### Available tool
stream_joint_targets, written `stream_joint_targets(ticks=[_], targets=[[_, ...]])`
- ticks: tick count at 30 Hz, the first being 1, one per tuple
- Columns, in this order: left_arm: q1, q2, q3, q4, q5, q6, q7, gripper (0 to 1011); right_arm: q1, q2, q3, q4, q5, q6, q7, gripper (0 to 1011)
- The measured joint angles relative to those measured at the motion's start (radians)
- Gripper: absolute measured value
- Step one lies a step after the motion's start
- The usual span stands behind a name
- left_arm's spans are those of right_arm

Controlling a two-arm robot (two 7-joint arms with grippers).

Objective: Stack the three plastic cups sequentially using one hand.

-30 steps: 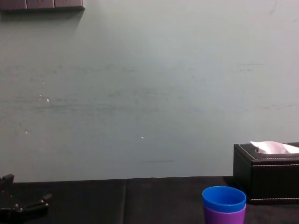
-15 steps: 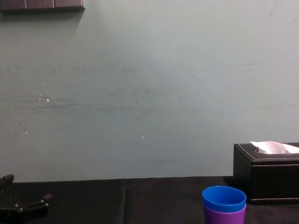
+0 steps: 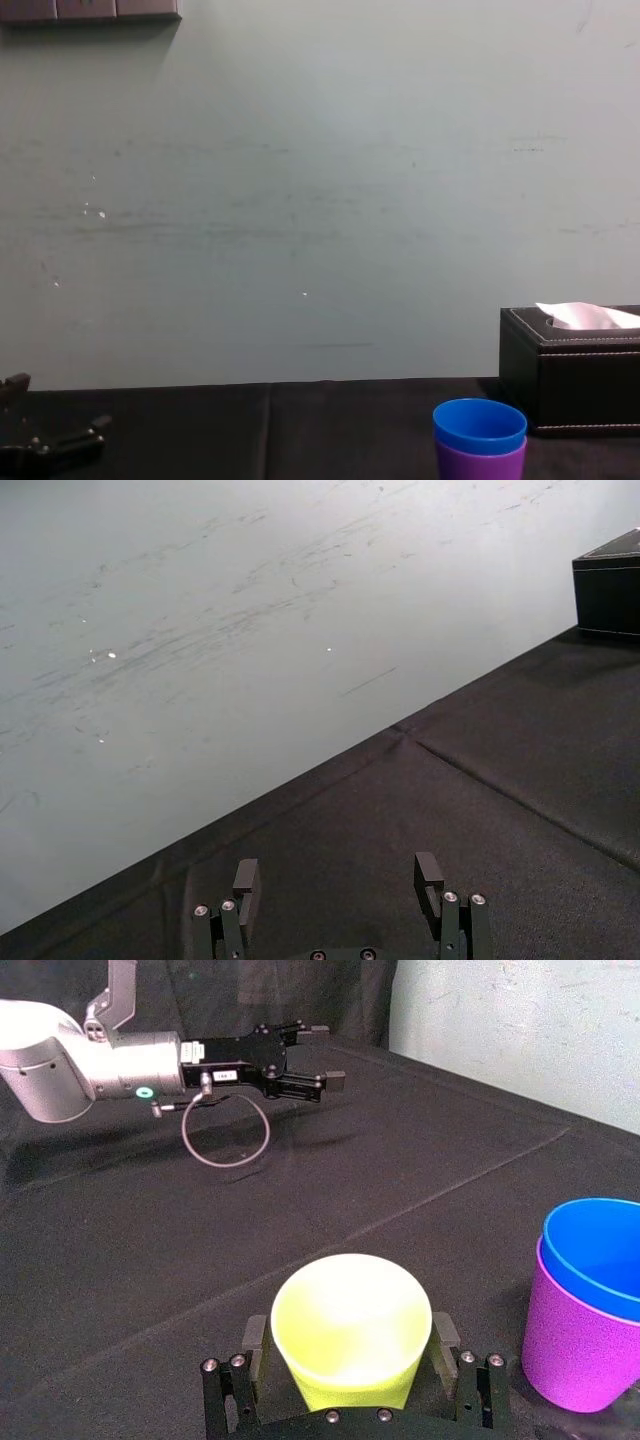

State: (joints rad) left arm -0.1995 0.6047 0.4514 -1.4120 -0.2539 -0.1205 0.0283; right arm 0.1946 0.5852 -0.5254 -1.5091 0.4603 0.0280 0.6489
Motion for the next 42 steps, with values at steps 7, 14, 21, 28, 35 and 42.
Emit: stream_joint_targets(ticks=[7, 14, 21, 28, 35, 42], targets=[[0.000, 0.000, 0.000, 0.000, 0.000, 0.000, 0.000, 1011, 0.000, 0.000, 0.000, 0.001, -0.001, 0.001, -0.001, 1004], [0.000, 0.000, 0.000, 0.000, 0.000, 0.000, 0.000, 1011, -0.002, 0.001, 0.001, -0.001, 0.001, 0.001, -0.001, 863], [0.000, 0.000, 0.000, 0.000, 0.000, 0.000, 0.000, 1012, -0.002, 0.001, 0.002, -0.002, 0.002, 0.000, -0.001, 757], [0.000, 0.000, 0.000, 0.000, 0.000, 0.000, 0.000, 1011, -0.003, 0.002, 0.003, -0.003, 0.002, 0.000, -0.001, 739], [0.000, 0.000, 0.000, 0.000, 0.000, 0.000, 0.000, 1011, -0.003, 0.002, 0.003, -0.003, 0.003, -0.001, -0.001, 739], [0.000, 0.000, 0.000, 0.000, 0.000, 0.000, 0.000, 1011, -0.016, 0.004, 0.012, -0.015, 0.009, -0.001, -0.012, 739]])
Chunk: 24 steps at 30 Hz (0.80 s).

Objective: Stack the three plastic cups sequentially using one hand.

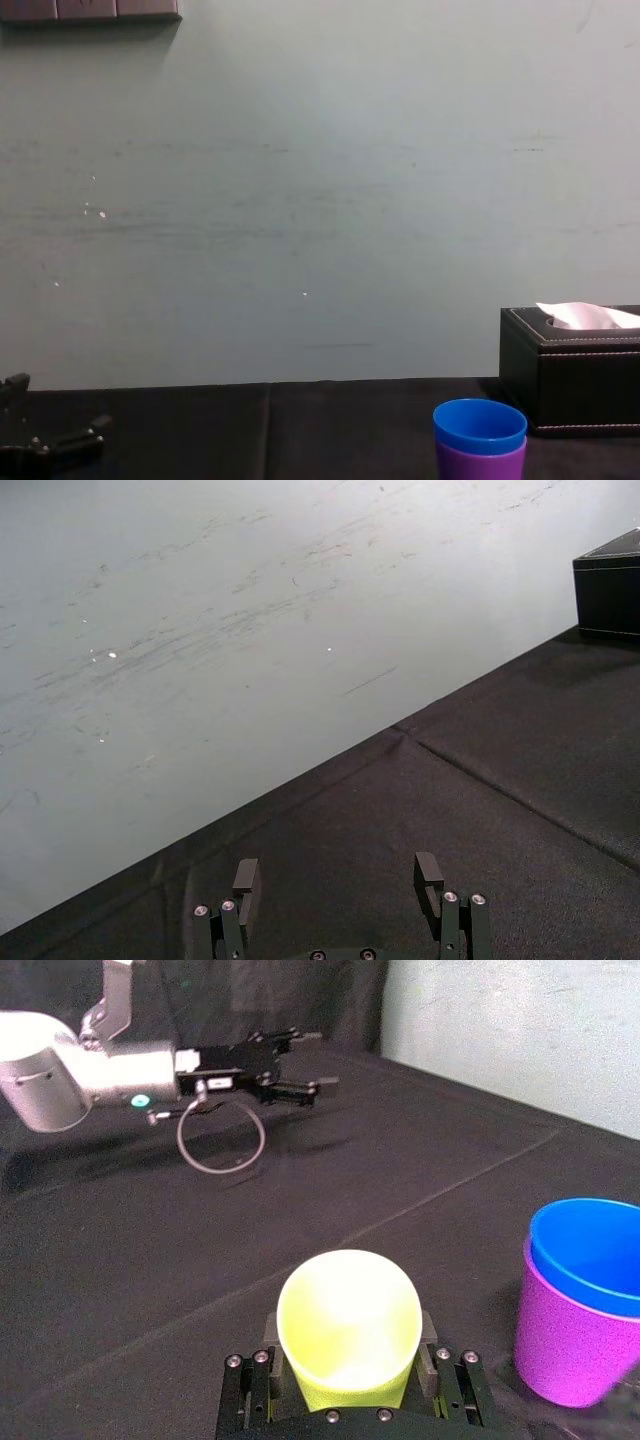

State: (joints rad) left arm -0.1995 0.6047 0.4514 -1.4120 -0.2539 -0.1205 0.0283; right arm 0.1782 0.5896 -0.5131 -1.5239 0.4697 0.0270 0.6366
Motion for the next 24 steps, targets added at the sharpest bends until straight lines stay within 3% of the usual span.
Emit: stream_joint_targets(ticks=[8, 14, 24], targets=[[0.000, 0.000, 0.000, 0.000, 0.000, 0.000, 0.000, 1011, -0.102, 0.048, 0.075, -0.130, 0.060, 0.009, -0.068, 738], [0.000, 0.000, 0.000, 0.000, 0.000, 0.000, 0.000, 1011, -0.191, 0.123, 0.162, -0.281, 0.099, 0.047, -0.130, 739], [0.000, 0.000, 0.000, 0.000, 0.000, 0.000, 0.000, 1011, -0.211, 0.171, 0.245, -0.353, 0.123, 0.092, -0.172, 739]])
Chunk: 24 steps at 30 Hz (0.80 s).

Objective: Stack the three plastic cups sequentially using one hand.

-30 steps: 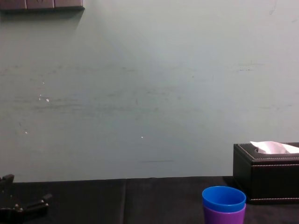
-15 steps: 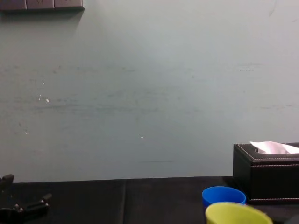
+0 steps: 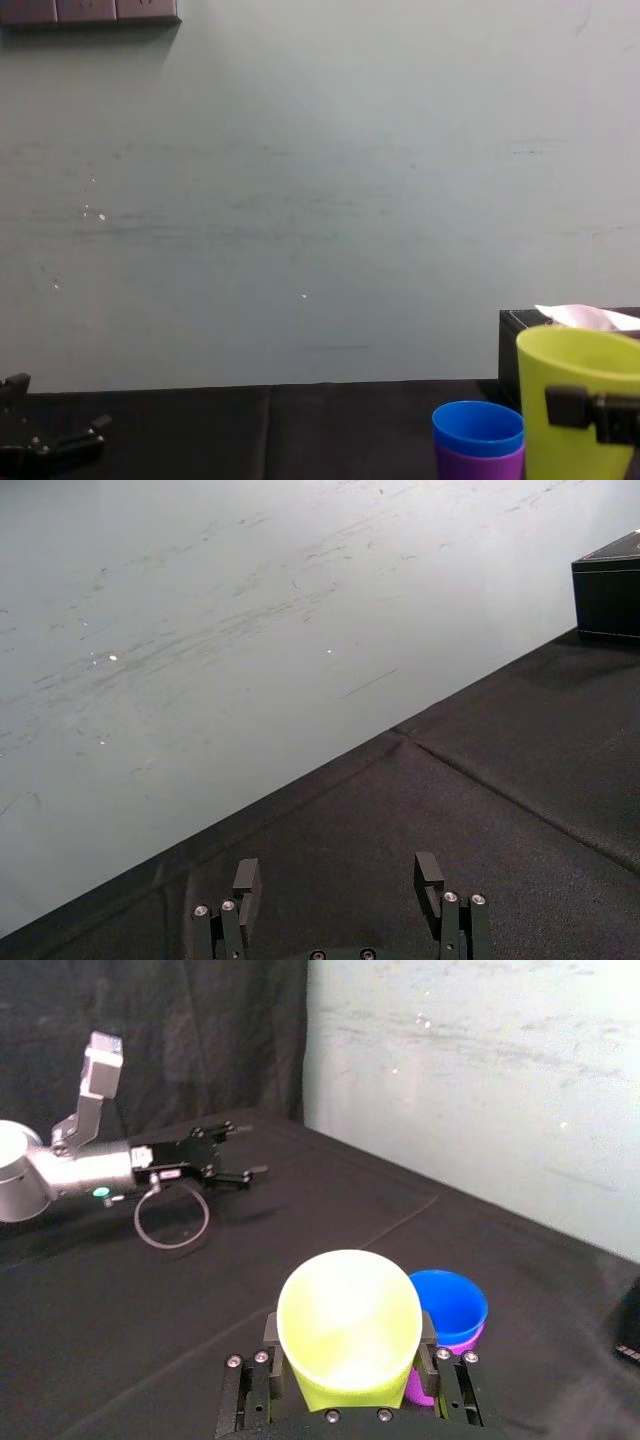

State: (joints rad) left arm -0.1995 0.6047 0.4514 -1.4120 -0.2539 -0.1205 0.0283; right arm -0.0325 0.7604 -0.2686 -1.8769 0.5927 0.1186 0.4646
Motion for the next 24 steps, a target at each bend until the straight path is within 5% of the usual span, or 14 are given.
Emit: stream_joint_targets(ticks=[8, 24], targets=[[0.000, 0.000, 0.000, 0.000, 0.000, 0.000, 0.000, 1011, 0.061, -0.010, 0.000, 0.009, -0.003, 0.032, -0.007, 739], [0.000, 0.000, 0.000, 0.000, 0.000, 0.000, 0.000, 1011, 0.258, -0.091, -0.092, 0.142, -0.043, 0.097, -0.001, 739]])
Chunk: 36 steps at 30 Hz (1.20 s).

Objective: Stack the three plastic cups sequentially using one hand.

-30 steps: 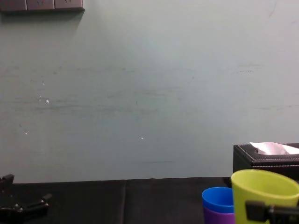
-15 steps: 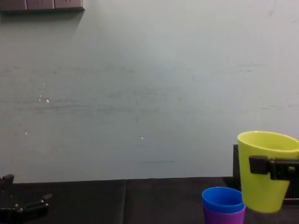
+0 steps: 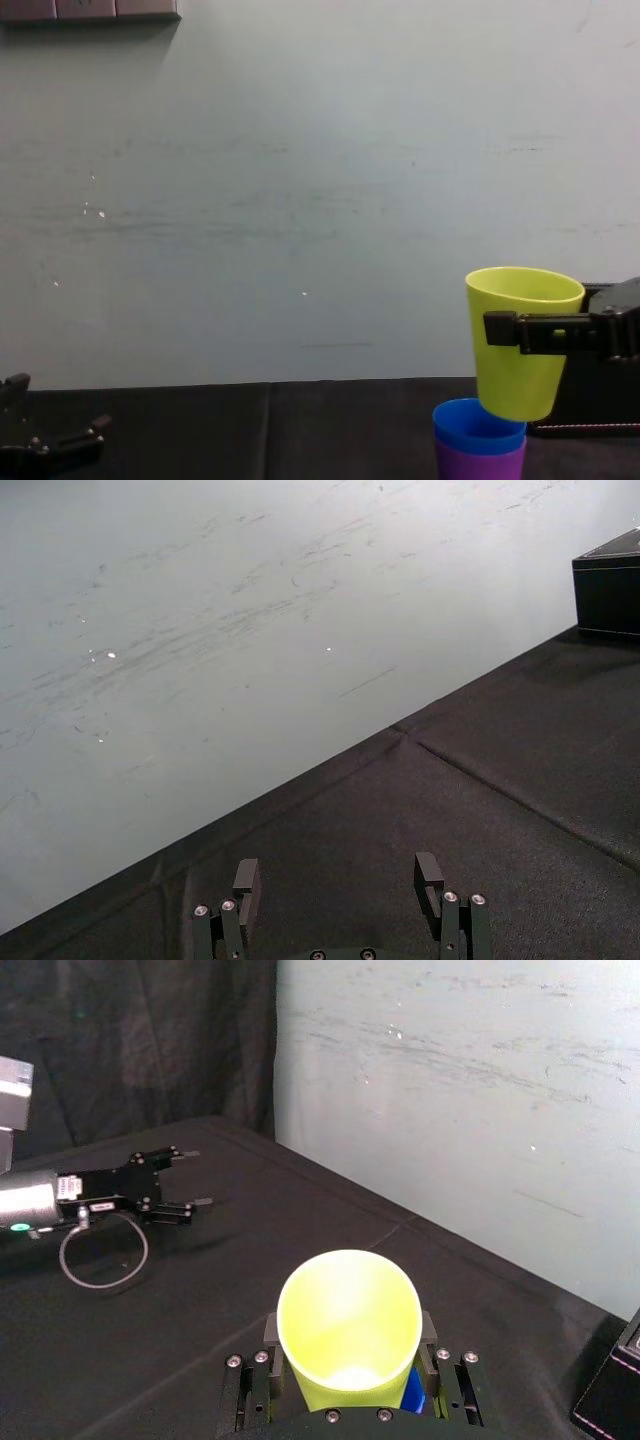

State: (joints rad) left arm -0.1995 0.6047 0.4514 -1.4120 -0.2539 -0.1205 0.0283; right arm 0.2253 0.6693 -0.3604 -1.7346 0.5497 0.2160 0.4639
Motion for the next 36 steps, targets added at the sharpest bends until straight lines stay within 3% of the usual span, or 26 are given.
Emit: stream_joint_targets(ticks=[21, 36], targets=[[0.000, 0.000, 0.000, 0.000, 0.000, 0.000, 0.000, 1012, 0.136, -0.066, -0.078, 0.158, -0.037, 0.015, 0.038, 739], [0.000, 0.000, 0.000, 0.000, 0.000, 0.000, 0.000, 1011, 0.166, -0.087, -0.101, 0.221, -0.032, 0.009, 0.065, 739]])
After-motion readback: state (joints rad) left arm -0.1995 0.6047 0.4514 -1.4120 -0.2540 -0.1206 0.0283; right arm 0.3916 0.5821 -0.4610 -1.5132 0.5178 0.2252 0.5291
